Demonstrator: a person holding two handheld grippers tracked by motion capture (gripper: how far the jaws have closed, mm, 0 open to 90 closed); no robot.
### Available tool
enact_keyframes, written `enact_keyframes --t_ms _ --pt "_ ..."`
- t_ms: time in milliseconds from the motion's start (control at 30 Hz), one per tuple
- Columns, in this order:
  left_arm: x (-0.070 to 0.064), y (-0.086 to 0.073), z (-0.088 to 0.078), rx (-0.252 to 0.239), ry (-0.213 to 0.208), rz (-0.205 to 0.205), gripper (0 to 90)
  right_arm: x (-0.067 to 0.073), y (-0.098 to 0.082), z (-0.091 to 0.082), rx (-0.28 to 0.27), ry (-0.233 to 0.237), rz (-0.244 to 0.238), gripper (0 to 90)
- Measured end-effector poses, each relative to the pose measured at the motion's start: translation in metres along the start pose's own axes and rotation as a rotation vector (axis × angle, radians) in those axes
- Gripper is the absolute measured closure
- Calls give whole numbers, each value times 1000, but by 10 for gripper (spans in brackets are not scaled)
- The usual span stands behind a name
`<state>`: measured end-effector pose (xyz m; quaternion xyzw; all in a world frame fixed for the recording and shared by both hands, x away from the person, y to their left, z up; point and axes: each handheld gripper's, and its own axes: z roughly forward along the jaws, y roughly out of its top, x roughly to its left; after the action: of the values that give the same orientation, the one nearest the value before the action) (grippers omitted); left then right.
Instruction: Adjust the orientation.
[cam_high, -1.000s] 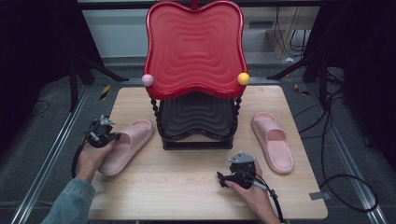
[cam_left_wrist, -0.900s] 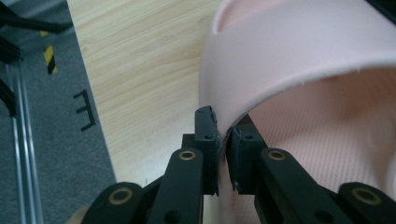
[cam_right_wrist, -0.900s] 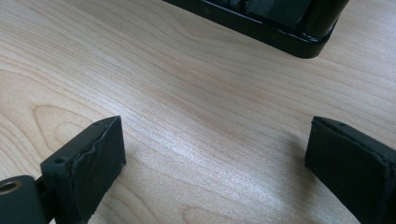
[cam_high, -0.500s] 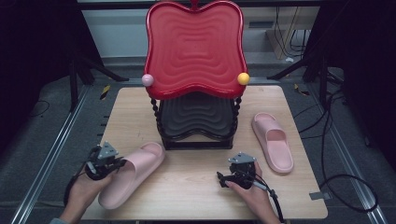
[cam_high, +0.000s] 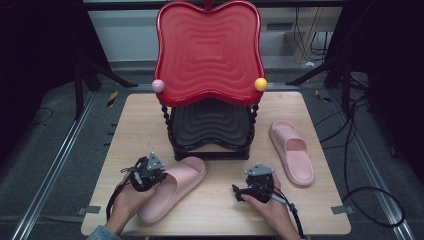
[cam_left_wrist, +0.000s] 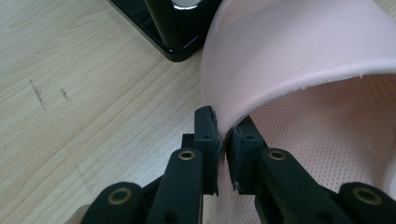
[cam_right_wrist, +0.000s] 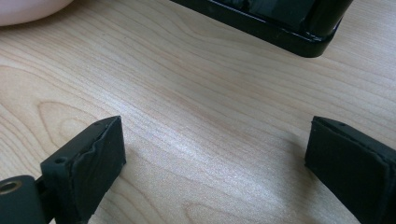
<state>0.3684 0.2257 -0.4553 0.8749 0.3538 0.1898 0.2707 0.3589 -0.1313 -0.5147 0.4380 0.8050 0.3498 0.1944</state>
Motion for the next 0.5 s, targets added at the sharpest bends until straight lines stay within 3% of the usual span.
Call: enact_keyframes --t_ms 333,367,400,500 --pt "-2 -3 -3 1 -25 14 801 0 0 0 0 0 0 52" --pt "-2 -4 -3 -7 -24 1 774 0 0 0 0 -1 0 52" --pt "-2 -6 -7 -22 -14 -10 679 0 0 0 0 0 0 52" --pt "-3 -9 -15 -49 -1 -30 567 0 0 0 0 0 0 52"
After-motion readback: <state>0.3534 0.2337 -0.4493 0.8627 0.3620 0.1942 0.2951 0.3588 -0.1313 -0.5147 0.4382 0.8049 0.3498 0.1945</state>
